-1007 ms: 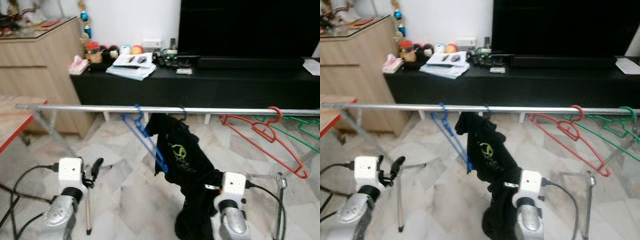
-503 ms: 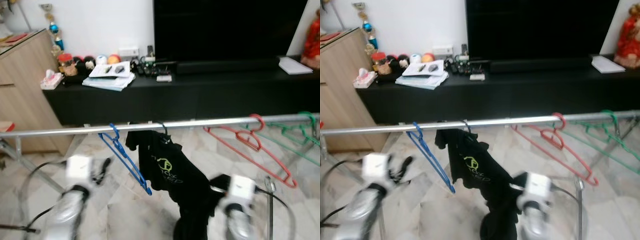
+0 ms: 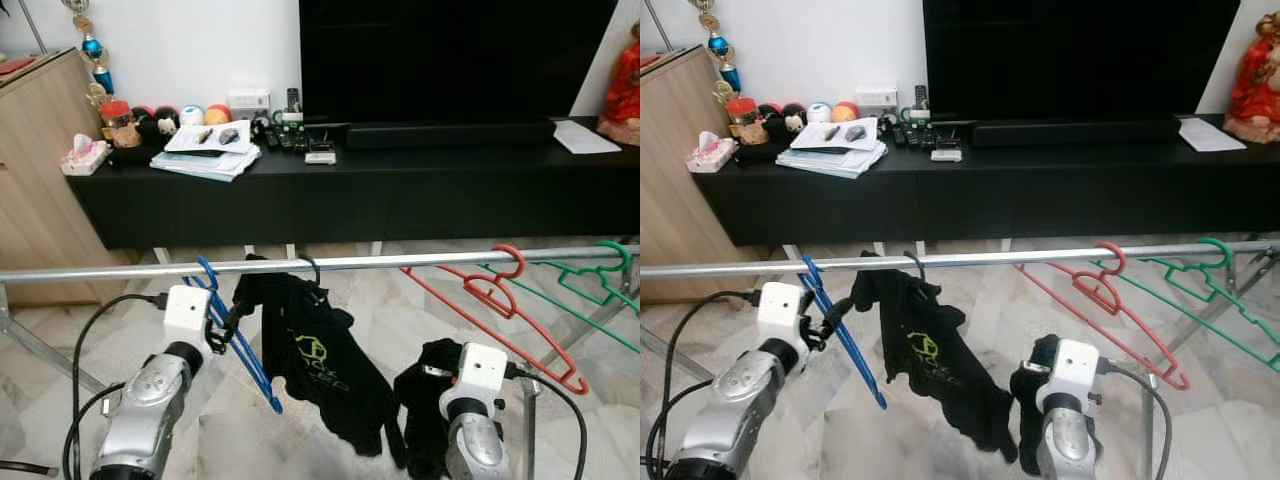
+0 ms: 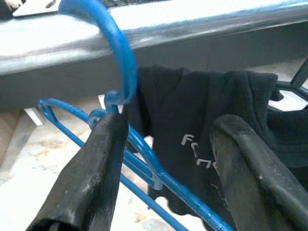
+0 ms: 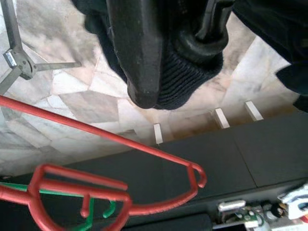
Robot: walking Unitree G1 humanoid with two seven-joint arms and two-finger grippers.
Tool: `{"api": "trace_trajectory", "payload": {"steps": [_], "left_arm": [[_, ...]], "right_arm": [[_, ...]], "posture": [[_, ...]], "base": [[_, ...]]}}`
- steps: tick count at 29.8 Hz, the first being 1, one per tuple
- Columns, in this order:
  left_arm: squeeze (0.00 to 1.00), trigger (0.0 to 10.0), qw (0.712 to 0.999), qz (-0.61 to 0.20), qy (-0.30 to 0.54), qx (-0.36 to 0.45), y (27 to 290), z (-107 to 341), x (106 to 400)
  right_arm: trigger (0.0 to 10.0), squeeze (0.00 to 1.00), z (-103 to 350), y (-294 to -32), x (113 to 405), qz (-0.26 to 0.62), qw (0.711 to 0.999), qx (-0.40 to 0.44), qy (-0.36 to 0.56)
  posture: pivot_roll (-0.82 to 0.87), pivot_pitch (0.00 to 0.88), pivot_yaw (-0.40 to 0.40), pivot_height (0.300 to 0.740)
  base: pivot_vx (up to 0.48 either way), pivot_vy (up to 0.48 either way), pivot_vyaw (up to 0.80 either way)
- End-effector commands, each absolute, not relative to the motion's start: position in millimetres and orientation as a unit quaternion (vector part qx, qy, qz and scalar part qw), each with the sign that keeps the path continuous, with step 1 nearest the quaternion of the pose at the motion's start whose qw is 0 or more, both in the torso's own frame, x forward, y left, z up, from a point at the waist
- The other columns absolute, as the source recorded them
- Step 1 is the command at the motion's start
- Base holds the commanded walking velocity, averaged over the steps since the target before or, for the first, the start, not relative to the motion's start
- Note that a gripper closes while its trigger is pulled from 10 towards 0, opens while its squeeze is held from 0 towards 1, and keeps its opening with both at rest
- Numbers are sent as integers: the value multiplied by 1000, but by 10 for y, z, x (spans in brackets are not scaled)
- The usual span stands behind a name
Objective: Hang hanger
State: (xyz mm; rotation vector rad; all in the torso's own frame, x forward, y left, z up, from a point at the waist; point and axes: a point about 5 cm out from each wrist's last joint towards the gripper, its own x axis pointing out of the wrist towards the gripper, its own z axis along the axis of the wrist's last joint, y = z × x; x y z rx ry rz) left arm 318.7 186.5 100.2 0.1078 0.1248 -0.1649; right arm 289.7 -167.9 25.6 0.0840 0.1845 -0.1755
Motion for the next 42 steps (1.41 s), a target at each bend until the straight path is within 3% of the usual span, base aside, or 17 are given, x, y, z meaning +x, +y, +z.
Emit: {"api": "trace_trajectory", "payload": {"steps": [1,7,8,10,13,14,15,16,38,39,40,41,42], "left_arm": [[0,10000,989,-49,85,108,1925,1062,3308],[0,10000,988,6,121,97,1959,1177,3550],[749,10000,986,25,142,85,1956,1183,3628],[922,10000,983,42,164,69,1949,1176,3698],[906,10000,981,37,173,76,1913,1194,3747],[424,10000,980,34,179,78,1885,1217,3787],[424,10000,980,35,181,77,1879,1225,3801],[0,10000,979,41,185,79,1883,1238,3819],[0,9922,969,62,211,113,2007,980,3738],[0,2510,970,59,208,113,2005,978,3738],[0,2510,970,59,208,113,2005,977,3738],[0,0,970,57,206,112,2003,976,3738],[0,0,971,52,205,111,1994,972,3738]], "right_arm": [[10000,0,305,-1652,2934,-80,993,42,81],[10000,0,311,-1664,2952,-79,993,41,83],[10000,0,318,-1668,2966,-78,993,40,84],[10000,0,332,-1665,2985,-76,993,39,83],[10000,0,348,-1665,3001,-75,993,39,82],[10000,0,357,-1665,3013,-73,993,38,82],[10000,0,360,-1665,3016,-72,993,38,82],[10000,0,363,-1666,3021,-70,993,37,82],[10000,0,396,-1689,3074,-56,994,28,85],[10000,0,398,-1688,3078,-56,994,28,84],[10000,0,399,-1687,3079,-55,994,28,84],[10000,0,400,-1687,3080,-55,995,28,84],[10000,0,401,-1687,3082,-55,995,28,85]], "posture": [[64,0,27,740],[61,0,11,740],[57,0,4,740],[53,0,-1,740],[51,0,-10,740],[50,0,-14,740],[50,0,-14,740],[49,0,-21,740],[42,0,-54,740],[42,0,-56,740],[42,0,-56,740],[42,0,-56,740],[42,0,-57,740]], "base": [[0,0,0],[0,0,0],[0,0,0],[0,0,0],[0,0,0],[0,0,0],[0,0,0],[0,0,0],[0,0,0],[0,0,0],[0,0,0],[0,0,0],[0,0,0]]}}
